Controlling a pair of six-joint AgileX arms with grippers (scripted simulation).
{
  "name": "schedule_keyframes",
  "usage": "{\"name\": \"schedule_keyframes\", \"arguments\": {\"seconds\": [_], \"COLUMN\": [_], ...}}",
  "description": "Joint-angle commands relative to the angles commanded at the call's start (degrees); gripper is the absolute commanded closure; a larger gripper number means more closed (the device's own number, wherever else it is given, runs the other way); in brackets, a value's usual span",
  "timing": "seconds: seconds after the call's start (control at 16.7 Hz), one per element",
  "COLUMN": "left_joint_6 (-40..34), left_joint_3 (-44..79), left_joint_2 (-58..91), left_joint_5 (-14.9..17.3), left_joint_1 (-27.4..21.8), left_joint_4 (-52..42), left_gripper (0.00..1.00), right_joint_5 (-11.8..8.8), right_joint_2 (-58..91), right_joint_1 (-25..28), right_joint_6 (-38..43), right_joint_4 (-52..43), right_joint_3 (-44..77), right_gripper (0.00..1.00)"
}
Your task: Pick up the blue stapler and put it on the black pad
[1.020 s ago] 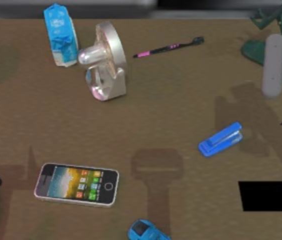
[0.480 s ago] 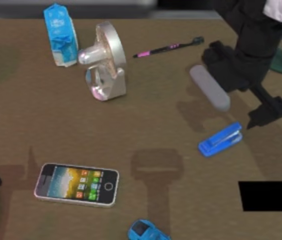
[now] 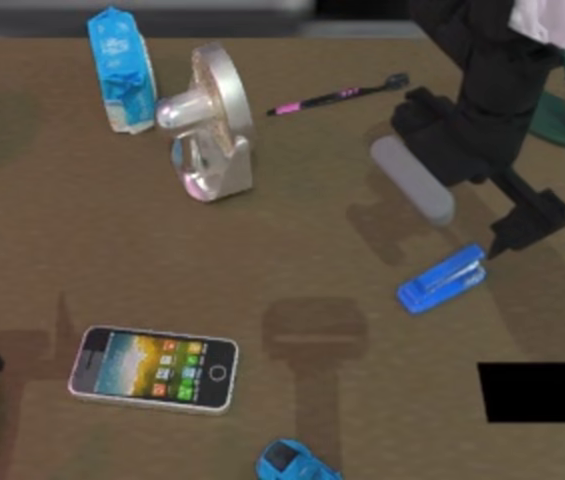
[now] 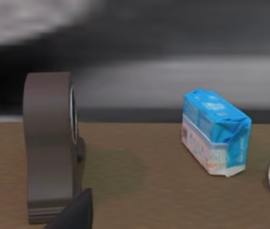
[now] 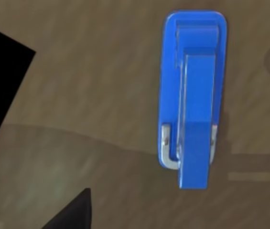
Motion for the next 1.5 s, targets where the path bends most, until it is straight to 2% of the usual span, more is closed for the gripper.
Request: {"name": "schedule_keyframes", "arguments": {"seconds": [0.18,0.54,0.84,1.5], "left_joint_6": [0.0,0.0,0.0,0.0], "left_joint_3": [0.0,0.0,0.0,0.0], "left_joint_2": [0.0,0.0,0.0,0.0], "left_joint_5": [0.0,0.0,0.0,0.0], "left_joint_1": [0.0,0.0,0.0,0.0], "left_joint_4": [0.0,0.0,0.0,0.0], "left_gripper": [0.00,0.00,0.00,0.00], "right_joint_5": [0.0,0.0,0.1,0.1], "right_joint_2": [1.0,4.6,5.1,5.1], "right_joint_1": [0.2,0.4,0.4,0.4], "right_joint_6": [0.0,0.2,0.1,0.1], "right_joint_4": [4.0,18.8,20.1,20.1], "right_joint_3": [-3.4,-14.0,-15.1,-15.1], "right_gripper": [0.00,0.00,0.00,0.83]}}
